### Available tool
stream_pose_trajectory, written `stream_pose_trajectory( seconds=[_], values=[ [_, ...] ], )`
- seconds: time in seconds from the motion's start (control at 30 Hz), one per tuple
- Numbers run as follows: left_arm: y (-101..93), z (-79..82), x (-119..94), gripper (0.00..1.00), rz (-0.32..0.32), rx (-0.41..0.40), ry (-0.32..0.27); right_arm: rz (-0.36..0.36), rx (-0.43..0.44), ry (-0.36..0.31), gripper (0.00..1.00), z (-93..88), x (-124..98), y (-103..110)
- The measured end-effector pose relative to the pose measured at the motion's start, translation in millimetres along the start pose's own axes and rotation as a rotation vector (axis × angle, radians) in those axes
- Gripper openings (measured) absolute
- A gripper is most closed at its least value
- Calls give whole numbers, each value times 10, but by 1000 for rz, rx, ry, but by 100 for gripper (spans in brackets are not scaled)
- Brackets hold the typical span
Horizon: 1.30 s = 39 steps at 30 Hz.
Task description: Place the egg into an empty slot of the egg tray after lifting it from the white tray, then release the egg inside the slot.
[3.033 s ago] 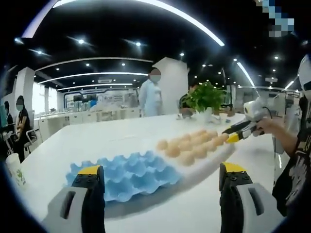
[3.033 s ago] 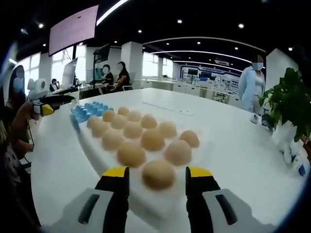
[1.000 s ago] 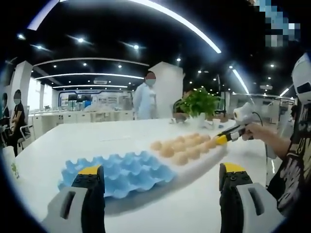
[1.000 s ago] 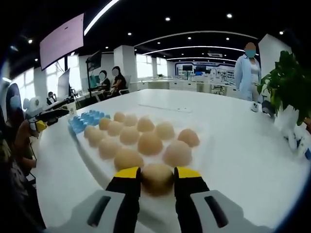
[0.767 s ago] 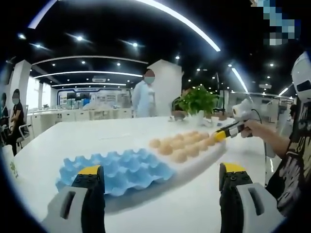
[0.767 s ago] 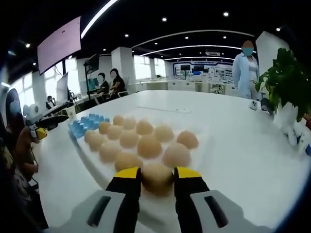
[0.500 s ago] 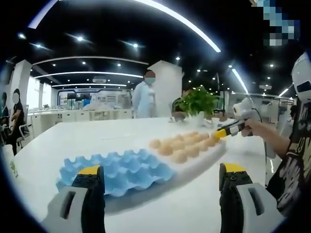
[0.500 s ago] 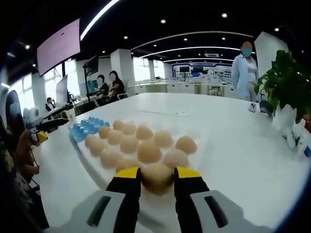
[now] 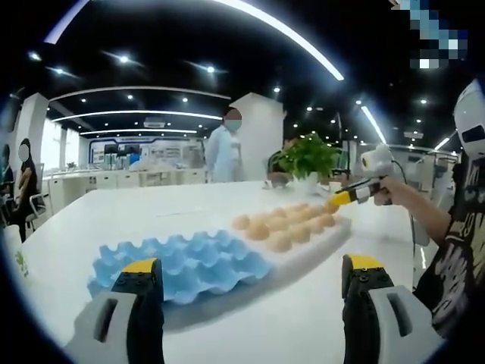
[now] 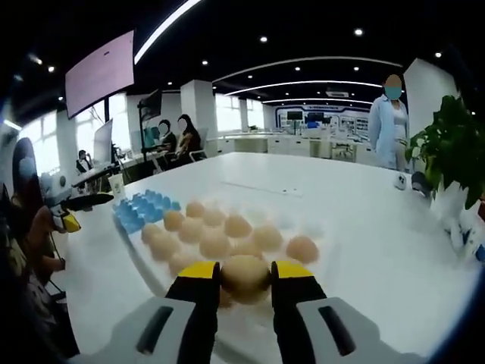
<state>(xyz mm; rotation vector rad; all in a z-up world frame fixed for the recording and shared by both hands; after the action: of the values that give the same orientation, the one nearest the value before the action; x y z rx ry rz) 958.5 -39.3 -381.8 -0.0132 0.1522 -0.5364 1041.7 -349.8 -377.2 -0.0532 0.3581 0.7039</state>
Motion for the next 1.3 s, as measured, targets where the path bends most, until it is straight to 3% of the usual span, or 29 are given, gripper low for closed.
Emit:
stream_pose_trajectory(
  seconds=[0.57,1.3],
  values=[
    [-18,-42,-9,100,-10,5,12,88,-7,-25,28,243,228,317],
    [-52,-105,-15,100,-16,4,33,195,-60,-30,28,391,542,736]
  ],
)
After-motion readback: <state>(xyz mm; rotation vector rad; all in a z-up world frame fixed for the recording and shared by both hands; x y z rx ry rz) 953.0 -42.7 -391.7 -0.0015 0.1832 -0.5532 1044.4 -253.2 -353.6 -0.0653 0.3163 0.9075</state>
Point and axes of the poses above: the point that each gripper's makers call its tool centre point, and the gripper's own axes: x roughly forward along the fingers, y roughly to its left, z roughly out of its top, the point moved 2 cm from there along -x, roughly backward along the fingers, and after that the axes turned 4 degrees about z, right-handed, at the moved point
